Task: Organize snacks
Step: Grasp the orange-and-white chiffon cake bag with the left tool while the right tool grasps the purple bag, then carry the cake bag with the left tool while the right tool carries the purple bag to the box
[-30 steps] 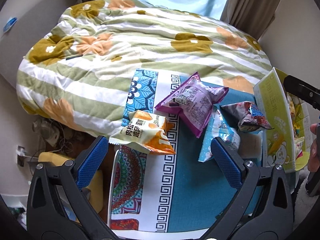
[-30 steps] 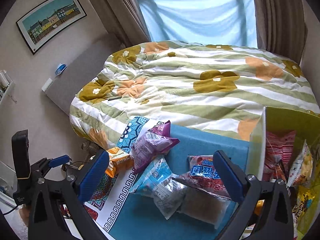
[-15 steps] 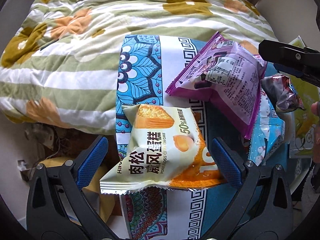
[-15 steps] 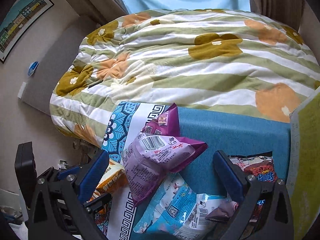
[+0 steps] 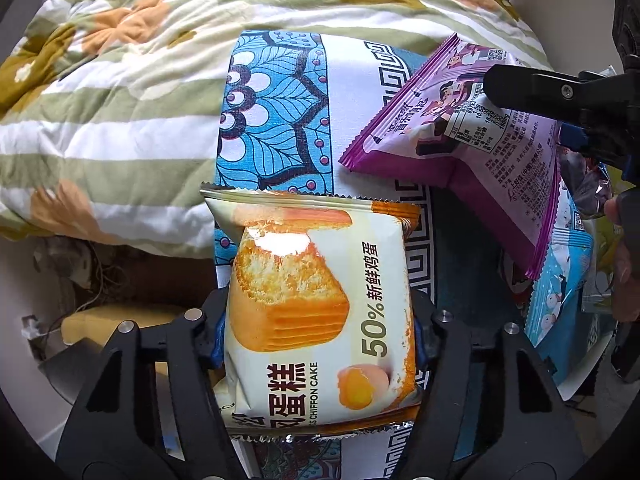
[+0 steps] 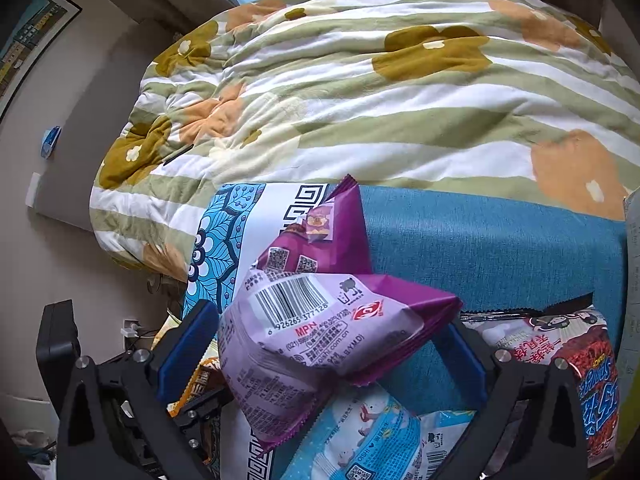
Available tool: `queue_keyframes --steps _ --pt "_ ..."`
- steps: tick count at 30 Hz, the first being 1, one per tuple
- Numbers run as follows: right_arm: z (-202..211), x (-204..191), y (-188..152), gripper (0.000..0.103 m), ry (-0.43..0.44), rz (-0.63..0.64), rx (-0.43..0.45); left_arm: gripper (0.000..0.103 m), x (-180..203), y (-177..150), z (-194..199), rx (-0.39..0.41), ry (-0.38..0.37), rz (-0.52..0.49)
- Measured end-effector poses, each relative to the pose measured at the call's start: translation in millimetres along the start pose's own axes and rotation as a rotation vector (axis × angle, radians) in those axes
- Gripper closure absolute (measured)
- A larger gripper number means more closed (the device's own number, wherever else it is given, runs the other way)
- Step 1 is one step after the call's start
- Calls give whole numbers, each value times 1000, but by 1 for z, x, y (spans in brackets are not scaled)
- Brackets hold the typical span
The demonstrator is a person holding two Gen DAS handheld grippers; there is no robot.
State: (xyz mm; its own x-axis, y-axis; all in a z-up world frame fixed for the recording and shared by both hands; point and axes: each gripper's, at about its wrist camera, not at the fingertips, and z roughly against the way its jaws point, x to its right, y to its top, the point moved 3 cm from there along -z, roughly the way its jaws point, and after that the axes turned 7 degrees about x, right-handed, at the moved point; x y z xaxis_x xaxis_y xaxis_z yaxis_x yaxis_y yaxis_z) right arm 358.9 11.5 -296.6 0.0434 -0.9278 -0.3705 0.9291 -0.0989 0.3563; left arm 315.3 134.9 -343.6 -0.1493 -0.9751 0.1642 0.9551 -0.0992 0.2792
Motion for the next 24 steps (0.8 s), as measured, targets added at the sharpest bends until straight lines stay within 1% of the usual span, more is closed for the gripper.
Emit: queue_keyframes --steps 7,9,11,12,13,17,24 --pt "-14 -3 -1 1 23 -13 -19 43 -5 2 2 11 -22 11" --pt "-18 -5 -2 7 27 -8 -25 43 -6 1 3 14 -26 14" --pt "-19 -9 -4 21 36 -3 -31 43 -6 1 3 15 -26 15" --pt "-20 -11 -5 23 31 3 -32 43 -7 1 3 16 -26 16" --pt "-20 -13 -6 28 17 13 -30 43 -8 0 3 16 -28 18" --pt "-15 -17 -7 36 13 36 -12 43 -10 0 6 19 -24 25" --pt "3 -23 -3 39 13 49 38 43 -13 5 29 65 1 46"
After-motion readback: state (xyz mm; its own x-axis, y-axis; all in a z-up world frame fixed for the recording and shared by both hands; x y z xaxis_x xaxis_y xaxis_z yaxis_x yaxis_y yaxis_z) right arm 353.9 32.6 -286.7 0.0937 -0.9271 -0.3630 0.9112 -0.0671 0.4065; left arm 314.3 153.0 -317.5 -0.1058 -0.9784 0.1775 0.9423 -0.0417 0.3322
